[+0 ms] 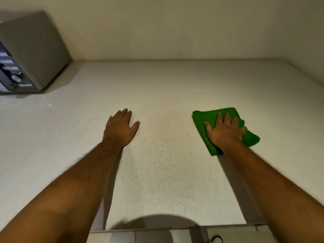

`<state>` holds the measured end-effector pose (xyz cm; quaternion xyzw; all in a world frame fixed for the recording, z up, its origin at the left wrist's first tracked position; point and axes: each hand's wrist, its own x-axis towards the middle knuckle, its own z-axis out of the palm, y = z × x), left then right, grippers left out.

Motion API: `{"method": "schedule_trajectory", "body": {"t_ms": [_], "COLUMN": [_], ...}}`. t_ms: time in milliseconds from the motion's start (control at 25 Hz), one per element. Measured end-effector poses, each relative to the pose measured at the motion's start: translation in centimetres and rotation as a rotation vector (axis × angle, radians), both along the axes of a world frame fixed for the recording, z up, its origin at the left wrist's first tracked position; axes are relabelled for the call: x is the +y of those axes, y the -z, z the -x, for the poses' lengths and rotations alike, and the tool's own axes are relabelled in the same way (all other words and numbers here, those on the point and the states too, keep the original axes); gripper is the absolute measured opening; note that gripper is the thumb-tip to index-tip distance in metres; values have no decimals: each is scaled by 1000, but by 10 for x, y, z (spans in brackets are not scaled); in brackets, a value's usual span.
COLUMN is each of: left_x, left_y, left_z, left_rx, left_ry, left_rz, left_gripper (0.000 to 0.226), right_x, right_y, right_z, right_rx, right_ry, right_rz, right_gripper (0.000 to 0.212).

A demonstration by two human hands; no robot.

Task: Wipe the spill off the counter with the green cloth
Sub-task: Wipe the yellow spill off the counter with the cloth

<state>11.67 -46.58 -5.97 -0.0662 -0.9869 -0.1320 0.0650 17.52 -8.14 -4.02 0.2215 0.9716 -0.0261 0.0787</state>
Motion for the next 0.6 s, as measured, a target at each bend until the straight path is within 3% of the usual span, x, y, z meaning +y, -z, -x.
{"method": "schedule_trajectory", "body": {"t_ms": [120, 400, 600], "left_x": [0, 0, -1], "left_y": [-1, 0, 0], "left_z": [1, 0, 0], "left_rx": [-4, -4, -5], "left_ry": [0, -10, 9], "left_rz": [-3, -41, -14], "left_gripper": [74, 71, 70], "right_x": [-40, -181, -174], "right_y": [2, 10, 3], "right_z": [-30, -52, -9], "right_rx": [-38, 45, 75], "right_ry": [-5, -425, -560], "right_rz": [45, 72, 137], "right_gripper": [96, 95, 94]}}
